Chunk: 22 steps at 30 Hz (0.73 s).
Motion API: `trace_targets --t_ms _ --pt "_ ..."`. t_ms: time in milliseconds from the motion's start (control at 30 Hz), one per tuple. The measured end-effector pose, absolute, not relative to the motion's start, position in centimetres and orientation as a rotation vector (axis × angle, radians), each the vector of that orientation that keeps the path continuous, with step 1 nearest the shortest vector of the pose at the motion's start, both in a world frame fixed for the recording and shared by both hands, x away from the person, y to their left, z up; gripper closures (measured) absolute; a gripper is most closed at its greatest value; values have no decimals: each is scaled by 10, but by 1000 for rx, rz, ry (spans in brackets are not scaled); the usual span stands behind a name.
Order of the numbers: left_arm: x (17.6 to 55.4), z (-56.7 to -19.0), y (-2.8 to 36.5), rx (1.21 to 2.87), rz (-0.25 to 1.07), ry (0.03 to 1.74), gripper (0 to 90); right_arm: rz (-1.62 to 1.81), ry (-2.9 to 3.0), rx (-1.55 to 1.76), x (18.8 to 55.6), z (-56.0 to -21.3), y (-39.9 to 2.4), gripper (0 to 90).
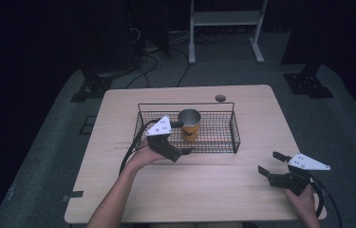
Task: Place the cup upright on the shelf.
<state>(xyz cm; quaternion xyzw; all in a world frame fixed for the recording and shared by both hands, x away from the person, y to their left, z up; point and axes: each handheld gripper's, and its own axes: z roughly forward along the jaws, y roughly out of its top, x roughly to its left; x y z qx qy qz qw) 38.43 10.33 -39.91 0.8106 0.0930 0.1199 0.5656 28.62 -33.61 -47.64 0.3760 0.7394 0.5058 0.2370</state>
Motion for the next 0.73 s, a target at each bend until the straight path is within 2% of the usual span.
trace_targets --t_ms 467,733 --pt "359 -405 113 1890 304 228 0 1387 2021 1031 286 -476 -337 131" --pt "326 -424 133 1869 313 272 0 1389 2030 1016 286 -476 -336 131"
